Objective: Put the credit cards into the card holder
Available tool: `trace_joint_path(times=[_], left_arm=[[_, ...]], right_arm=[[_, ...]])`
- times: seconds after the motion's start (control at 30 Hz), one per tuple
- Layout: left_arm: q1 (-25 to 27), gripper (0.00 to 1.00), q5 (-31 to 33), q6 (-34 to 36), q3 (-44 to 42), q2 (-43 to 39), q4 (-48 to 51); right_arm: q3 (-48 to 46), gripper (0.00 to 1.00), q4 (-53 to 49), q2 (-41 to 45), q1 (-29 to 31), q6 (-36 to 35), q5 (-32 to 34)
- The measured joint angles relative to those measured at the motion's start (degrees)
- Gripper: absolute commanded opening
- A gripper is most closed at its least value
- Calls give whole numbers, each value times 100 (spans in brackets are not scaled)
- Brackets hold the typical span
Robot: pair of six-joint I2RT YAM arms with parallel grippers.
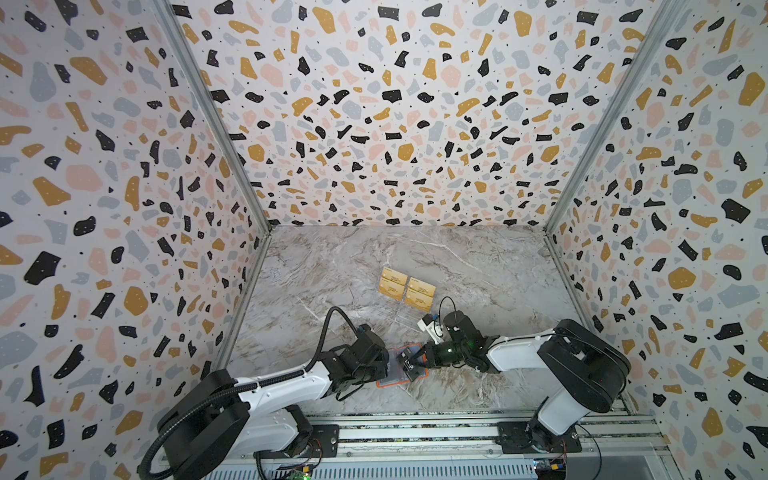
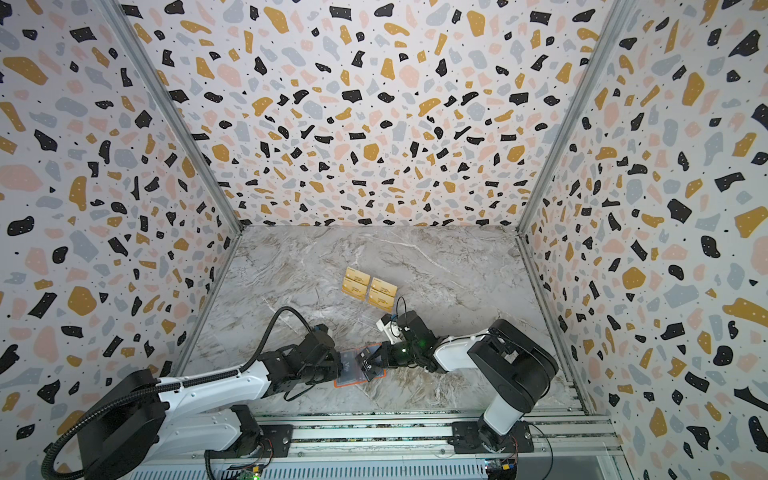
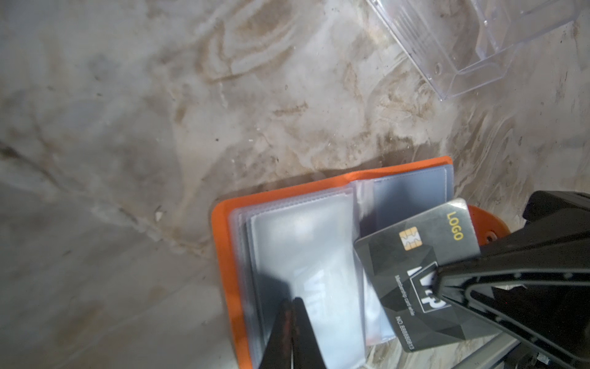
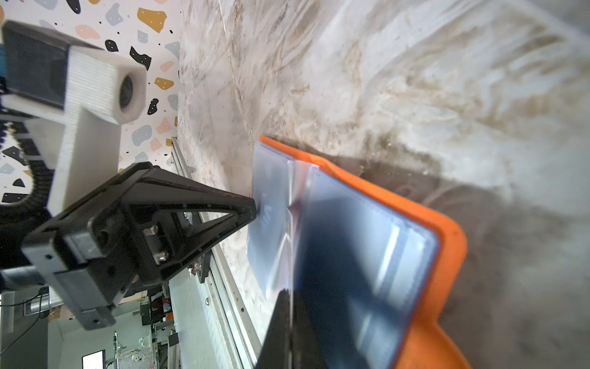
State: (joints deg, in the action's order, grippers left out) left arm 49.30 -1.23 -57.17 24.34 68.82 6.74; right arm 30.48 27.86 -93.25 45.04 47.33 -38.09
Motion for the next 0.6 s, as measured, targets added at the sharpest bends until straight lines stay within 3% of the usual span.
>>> trace_joint_path(times=[0.6], left_arm=[[0, 9, -42, 0, -35, -2, -105]], right_arm=[[87, 0, 136, -170, 70, 57, -87]])
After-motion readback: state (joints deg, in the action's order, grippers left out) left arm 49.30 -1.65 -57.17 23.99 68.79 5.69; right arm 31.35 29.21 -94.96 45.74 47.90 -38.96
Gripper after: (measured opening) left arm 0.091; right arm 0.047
